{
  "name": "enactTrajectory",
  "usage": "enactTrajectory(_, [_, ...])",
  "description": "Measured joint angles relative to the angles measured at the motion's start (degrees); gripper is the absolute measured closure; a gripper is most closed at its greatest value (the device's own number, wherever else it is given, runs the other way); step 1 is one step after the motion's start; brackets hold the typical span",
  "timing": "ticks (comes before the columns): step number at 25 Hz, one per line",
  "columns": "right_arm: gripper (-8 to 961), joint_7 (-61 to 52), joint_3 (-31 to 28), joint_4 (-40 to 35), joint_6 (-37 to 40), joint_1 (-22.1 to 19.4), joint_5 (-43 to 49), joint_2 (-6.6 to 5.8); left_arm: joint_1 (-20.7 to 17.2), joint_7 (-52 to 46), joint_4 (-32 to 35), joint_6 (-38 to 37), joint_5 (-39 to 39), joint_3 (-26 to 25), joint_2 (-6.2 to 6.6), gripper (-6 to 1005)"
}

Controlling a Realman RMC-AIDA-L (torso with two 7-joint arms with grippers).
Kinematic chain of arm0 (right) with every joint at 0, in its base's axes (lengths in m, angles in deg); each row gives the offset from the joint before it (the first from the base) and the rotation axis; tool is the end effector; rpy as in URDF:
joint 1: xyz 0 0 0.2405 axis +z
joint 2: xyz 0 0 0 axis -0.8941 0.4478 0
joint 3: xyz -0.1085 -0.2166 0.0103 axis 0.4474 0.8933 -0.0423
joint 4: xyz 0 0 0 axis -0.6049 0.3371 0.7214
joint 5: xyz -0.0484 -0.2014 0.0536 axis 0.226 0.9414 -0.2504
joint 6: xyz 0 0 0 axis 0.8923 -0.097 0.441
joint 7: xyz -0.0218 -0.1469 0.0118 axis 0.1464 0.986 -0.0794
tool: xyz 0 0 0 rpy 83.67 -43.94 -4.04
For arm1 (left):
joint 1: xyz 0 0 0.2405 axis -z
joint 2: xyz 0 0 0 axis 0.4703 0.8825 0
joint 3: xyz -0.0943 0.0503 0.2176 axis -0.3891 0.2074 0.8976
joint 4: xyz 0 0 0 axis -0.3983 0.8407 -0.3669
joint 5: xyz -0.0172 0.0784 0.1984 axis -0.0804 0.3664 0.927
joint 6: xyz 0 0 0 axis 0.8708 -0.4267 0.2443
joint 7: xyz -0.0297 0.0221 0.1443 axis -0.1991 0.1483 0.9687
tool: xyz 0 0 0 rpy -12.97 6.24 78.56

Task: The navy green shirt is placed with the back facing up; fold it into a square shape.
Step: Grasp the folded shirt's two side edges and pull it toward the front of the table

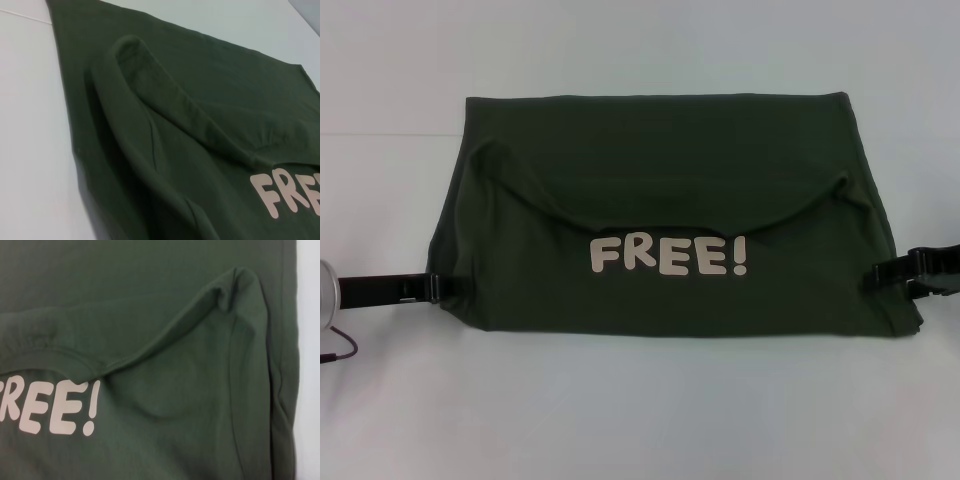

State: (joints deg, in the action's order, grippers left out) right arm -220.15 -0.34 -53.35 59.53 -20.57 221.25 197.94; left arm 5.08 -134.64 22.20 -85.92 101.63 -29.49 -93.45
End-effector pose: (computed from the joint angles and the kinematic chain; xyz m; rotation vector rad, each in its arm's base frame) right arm 0.2906 0.4016 0.0434 -2.0655 1.7110 -0.0120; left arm -0.3189 0.3592 0.0286 -2.1507 -1.4904 -0.3588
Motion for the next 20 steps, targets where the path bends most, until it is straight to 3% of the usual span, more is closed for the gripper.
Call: enactTrajectory(20, [162,0.0,2.11,0.86,-0.08,-0.02,0.0,0.48,0.08,-0.16,0.0,0.0,0.0,0.13,0.09,985])
